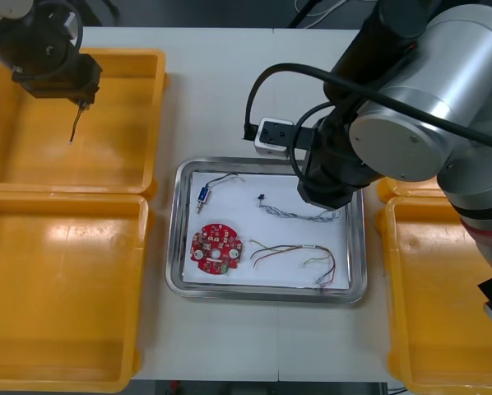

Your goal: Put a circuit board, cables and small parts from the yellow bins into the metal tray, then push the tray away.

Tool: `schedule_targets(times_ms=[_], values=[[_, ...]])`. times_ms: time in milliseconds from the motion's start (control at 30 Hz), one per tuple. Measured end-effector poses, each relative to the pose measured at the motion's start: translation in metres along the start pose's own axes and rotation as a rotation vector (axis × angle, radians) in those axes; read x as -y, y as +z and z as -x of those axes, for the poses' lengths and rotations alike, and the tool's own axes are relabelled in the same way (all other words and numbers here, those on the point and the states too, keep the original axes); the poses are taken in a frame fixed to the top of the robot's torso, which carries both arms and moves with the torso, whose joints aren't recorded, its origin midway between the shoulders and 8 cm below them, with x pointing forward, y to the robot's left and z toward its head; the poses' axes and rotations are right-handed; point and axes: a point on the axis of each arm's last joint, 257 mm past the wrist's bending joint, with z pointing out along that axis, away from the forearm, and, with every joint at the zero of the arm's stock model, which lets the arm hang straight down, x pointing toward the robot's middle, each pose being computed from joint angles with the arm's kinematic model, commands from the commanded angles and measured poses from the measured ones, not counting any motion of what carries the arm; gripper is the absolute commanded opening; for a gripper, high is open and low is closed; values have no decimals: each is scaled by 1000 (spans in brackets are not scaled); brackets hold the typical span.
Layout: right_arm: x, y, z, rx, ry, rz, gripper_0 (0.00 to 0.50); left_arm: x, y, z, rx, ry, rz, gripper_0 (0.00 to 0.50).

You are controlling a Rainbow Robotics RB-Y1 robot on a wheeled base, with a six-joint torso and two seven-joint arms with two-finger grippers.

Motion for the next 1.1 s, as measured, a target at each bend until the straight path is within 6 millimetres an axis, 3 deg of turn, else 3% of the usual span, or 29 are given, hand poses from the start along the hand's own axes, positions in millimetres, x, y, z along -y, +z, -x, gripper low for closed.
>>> schedule_targets(times_ms=[167,367,500,667,867,1100], values=[[4,-23,-4,57,133,-13,500,28,-21,-4,-1,-13,-5,0],[13,-46,-30,78,279,-57,500,66,-48,-12,11,-151,-13,0],[22,-55,-44,82,378,-75,500,97,-56,-21,14,-147,-26,0],[27,-66,-58,101,538,-62,500,140,-56,-30,31,-67,-40,0],[36,-73,-92,85,715,-67,500,193,-49,-46,41,20,-72,0],[38,-76,-132,52,923,-87,500,230,-28,-80,16,21,-46,0]])
